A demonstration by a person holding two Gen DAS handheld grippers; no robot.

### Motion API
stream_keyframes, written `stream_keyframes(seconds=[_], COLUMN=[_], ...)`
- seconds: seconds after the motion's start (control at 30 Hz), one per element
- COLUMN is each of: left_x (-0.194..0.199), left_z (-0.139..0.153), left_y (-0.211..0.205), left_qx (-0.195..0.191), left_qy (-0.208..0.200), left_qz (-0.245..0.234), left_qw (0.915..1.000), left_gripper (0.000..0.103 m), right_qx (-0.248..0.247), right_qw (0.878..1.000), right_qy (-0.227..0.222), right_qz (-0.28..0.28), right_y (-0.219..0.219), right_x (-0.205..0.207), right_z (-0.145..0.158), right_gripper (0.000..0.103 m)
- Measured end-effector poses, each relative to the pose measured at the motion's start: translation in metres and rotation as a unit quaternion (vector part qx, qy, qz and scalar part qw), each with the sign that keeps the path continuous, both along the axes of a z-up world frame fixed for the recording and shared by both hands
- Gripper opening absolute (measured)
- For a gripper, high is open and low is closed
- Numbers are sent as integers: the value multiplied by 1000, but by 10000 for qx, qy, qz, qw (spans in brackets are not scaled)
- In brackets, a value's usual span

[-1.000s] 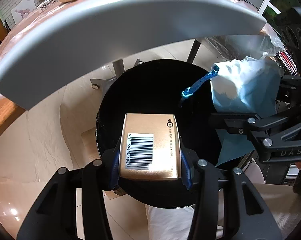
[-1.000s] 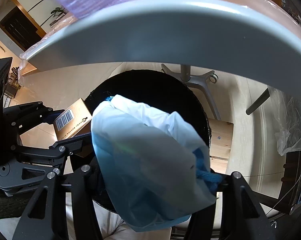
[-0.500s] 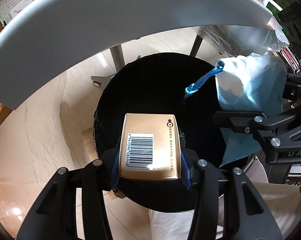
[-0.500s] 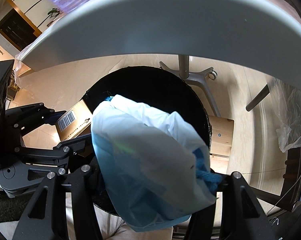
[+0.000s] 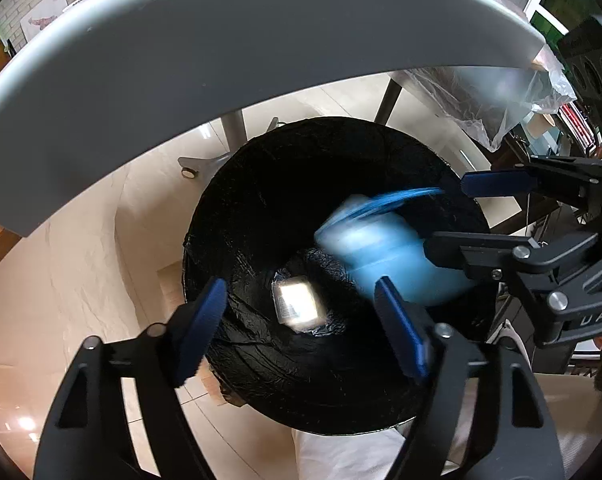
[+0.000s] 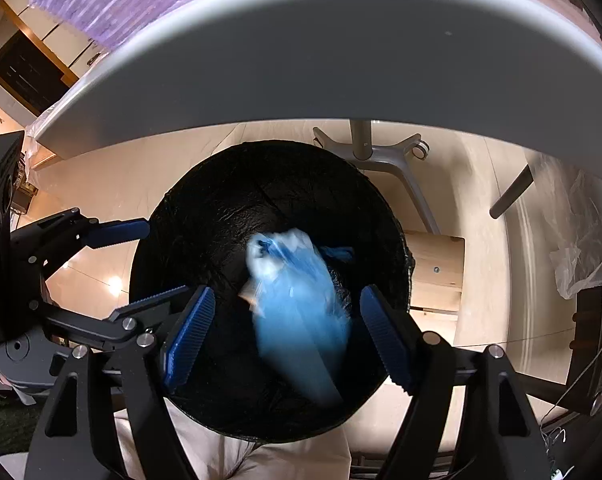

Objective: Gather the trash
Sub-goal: 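Open both tools to drop the tissue and box into the bin, then grasp the purple hair roller with the right tool while the left tool grasps the yellow cup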

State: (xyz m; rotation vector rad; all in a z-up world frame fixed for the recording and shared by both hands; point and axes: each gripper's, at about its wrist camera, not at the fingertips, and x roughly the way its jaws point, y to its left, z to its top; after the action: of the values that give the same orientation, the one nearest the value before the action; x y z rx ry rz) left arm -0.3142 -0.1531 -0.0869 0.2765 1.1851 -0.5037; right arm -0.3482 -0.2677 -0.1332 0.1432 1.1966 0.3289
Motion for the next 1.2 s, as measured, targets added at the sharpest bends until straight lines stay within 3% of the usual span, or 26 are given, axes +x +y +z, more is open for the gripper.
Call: stream_keyframes(seconds=[0.2, 0.33, 0.4, 0.47, 0.5, 0.57, 0.6, 0.67, 0.73, 0.8, 0.97, 1.1, 1.2], left_x=[-9, -24, -31, -35, -35, -35, -32, -20, -11, 1, 22, 30, 38], left_z=[14, 49, 76, 111, 125, 150, 161, 174, 178, 176, 159, 140, 130], left_y=[12, 34, 43, 54, 58, 66, 68, 69, 68, 61, 49, 39, 30], left_qx=[-124, -464, -628, -776, -823, -909, -942, -1103, -1146, -1135, -821, -543, -447], left_qy=[-76, -288, -575, -1133, -1447, -2138, -2422, -2675, -2721, -2538, -2087, -1999, -1914], left_qz=[115, 199, 241, 427, 542, 780, 935, 1083, 1194, 1095, 777, 433, 178], left_qw=[9998, 9983, 9961, 9896, 9846, 9695, 9611, 9511, 9479, 9543, 9714, 9773, 9803], left_gripper=[79, 79, 81, 94, 100, 101, 101, 101, 101, 101, 101, 100, 94], right_qx=[-93, -175, -103, 103, 168, 216, 157, 153, 256, 104, -247, -425, -668], right_qw=[9996, 9965, 9912, 9760, 9669, 9349, 9276, 9280, 9466, 9577, 9691, 9743, 9738], right_qy=[-248, -821, -1310, -2151, -2516, -3463, -3611, -3497, -3019, -2761, -2437, -2213, -2166], right_qz=[12, -24, -133, -311, -395, -747, -940, -1279, -1102, -803, -302, 26, 205], right_y=[-14, -31, -41, -51, -54, -57, -56, -56, -51, -41, -15, 10, 29], right_x=[-15, -41, -55, -68, -74, -85, -84, -74, -54, -42, -35, -28, -18], right_z=[26, 71, 105, 149, 165, 198, 206, 212, 209, 200, 172, 147, 133], right_gripper=[75, 75, 87, 99, 99, 99, 99, 99, 99, 99, 98, 92, 86])
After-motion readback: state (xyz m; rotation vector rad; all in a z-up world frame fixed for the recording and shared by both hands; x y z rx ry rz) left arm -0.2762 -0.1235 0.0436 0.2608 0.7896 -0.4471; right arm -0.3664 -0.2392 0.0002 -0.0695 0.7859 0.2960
